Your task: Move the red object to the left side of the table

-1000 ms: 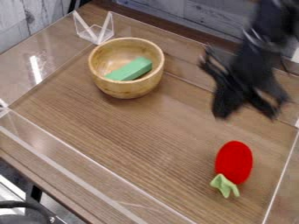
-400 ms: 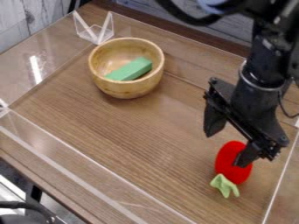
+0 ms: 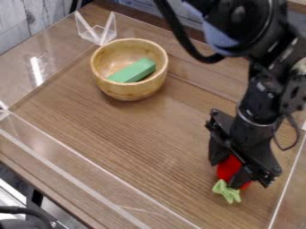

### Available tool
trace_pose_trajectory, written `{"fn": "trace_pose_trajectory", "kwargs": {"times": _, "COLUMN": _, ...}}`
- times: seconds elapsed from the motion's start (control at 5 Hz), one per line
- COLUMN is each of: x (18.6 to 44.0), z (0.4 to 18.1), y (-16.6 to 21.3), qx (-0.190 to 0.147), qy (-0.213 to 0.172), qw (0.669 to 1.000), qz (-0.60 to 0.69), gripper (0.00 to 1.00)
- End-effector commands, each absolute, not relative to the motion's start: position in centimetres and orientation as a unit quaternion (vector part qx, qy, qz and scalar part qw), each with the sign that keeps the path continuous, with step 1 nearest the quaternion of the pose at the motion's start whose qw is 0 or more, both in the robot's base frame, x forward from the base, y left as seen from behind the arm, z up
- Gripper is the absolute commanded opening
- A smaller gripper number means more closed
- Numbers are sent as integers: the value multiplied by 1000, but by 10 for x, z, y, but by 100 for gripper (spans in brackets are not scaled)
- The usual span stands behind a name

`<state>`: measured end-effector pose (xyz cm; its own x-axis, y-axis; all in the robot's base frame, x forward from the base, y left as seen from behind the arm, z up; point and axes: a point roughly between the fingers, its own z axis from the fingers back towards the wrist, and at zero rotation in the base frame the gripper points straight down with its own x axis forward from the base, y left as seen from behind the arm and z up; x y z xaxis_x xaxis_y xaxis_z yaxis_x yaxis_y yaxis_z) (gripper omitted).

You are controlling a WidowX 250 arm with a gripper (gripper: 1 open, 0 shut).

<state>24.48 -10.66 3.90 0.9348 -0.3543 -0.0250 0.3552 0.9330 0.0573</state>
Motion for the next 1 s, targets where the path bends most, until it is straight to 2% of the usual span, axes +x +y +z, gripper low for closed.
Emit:
{"fn": "trace_pose_trajectory", "kwargs": {"times": 0.0, "x": 255, "z": 76, "y": -103, "qx": 34, "qy": -28, "qw": 989, "qz": -141, "gripper": 0}}
{"fn": "trace_pose_trajectory", "kwargs": {"times": 0.2, "x": 263, "z": 117, "y": -83, "qx": 48, "qy": -62, "qw": 992, "qz": -94, "gripper": 0}}
{"fn": "trace_pose_trajectory", "kwargs": {"times": 0.4, "x": 262, "z": 138, "y": -39, "qx": 58, "qy": -79, "qw": 992, "qz": -84, "gripper": 0}}
{"fn": "trace_pose_trajectory", "kwargs": {"times": 0.8, "x": 234, "z": 140, "y": 59, "qx": 62, "qy": -74, "qw": 994, "qz": -56, "gripper": 0}}
